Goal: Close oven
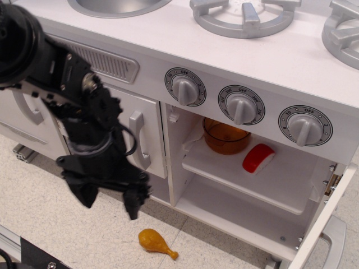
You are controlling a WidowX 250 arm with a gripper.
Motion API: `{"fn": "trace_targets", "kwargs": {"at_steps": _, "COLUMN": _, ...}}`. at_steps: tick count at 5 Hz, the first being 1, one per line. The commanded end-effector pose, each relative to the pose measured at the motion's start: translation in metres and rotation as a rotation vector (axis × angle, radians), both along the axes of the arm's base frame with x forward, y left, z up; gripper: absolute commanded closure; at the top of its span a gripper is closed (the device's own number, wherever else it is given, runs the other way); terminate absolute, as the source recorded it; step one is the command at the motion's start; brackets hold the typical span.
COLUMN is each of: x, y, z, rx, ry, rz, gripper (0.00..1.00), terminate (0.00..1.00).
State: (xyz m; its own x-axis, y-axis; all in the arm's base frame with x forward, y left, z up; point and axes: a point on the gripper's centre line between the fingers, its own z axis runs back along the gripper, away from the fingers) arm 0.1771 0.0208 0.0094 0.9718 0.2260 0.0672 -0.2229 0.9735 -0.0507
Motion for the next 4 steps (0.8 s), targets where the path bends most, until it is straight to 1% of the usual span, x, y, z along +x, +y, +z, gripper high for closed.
{"fn": "trace_targets", "kwargs": {"at_steps": 1, "x": 0.001, "y": -0.091, "z": 0.034, "rx": -0.116, "ry": -0.045, "rz": -0.134, "gripper": 0.00, "terminate": 0.00}}
{"fn": "trace_targets", "kwargs": {"at_steps": 2, "x": -0.011, "y": -0.130, "z": 0.049, "rx": -0.162, "ry": -0.059, "rz": -0.180, "gripper": 0.00, "terminate": 0.00}}
{"fn": "trace_targets", "kwargs": {"at_steps": 3, "x": -0.016, "y": -0.154, "z": 0.051, "rx": -0.191, "ry": -0.049, "rz": -0.188, "gripper": 0.00, "terminate": 0.00}}
{"fn": "trace_targets", "kwargs": {"at_steps": 4, "x": -0.022, "y": -0.167, "z": 0.041, "rx": -0.199, "ry": -0.060, "rz": -0.213, "gripper": 0.00, "terminate": 0.00}}
